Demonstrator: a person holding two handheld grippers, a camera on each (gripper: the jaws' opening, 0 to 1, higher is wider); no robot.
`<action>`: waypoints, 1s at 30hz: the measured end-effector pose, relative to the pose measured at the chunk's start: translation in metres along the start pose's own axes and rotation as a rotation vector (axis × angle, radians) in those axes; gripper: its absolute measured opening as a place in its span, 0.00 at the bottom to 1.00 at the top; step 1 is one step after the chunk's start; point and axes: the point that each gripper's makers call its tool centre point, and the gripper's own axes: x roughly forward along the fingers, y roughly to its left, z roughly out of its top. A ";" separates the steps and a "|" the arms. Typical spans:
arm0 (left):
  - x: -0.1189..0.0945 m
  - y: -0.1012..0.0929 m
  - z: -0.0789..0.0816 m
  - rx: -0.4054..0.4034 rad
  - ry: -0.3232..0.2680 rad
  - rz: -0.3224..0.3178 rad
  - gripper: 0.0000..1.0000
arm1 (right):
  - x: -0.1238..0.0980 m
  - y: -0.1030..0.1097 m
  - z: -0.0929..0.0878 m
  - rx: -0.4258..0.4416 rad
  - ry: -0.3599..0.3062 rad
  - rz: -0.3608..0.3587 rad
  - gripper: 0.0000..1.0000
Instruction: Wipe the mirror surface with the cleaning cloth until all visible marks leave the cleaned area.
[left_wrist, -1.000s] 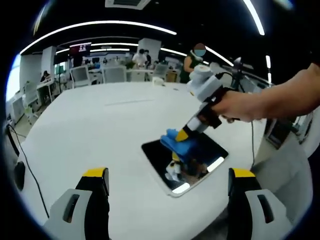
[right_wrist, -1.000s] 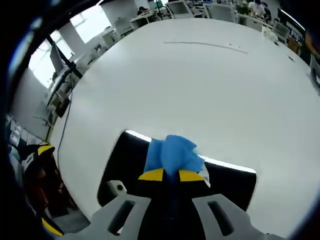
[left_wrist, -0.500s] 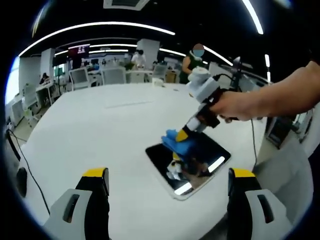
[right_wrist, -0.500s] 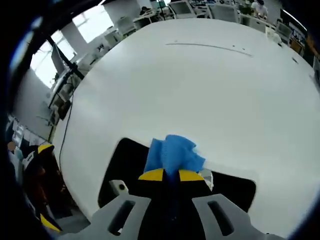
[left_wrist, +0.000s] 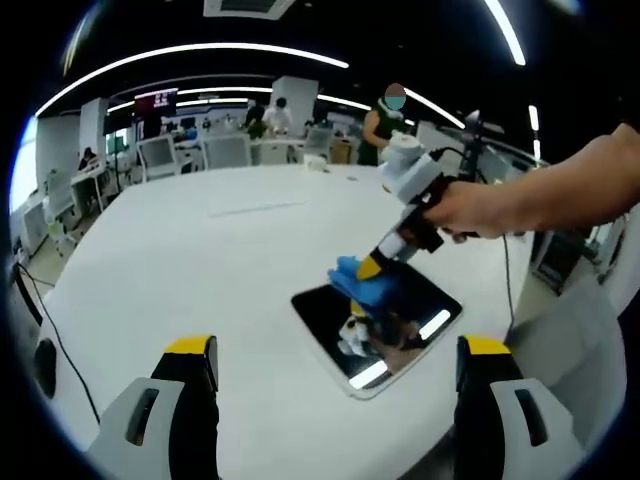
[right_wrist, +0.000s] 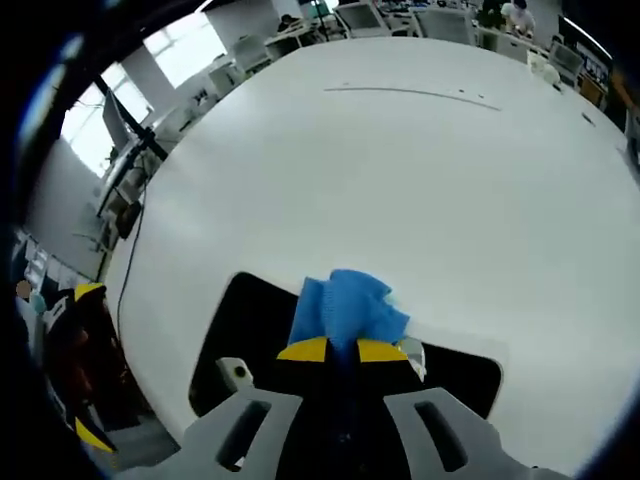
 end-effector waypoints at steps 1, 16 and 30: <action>0.000 -0.001 0.000 -0.004 0.001 -0.002 1.00 | -0.001 -0.001 0.000 0.003 0.000 0.001 0.03; 0.002 -0.006 0.000 0.004 0.007 -0.011 1.00 | -0.001 -0.020 -0.001 -0.006 0.002 -0.010 0.03; 0.002 -0.008 0.002 0.004 0.004 -0.006 1.00 | -0.007 -0.035 -0.006 0.029 -0.008 -0.022 0.03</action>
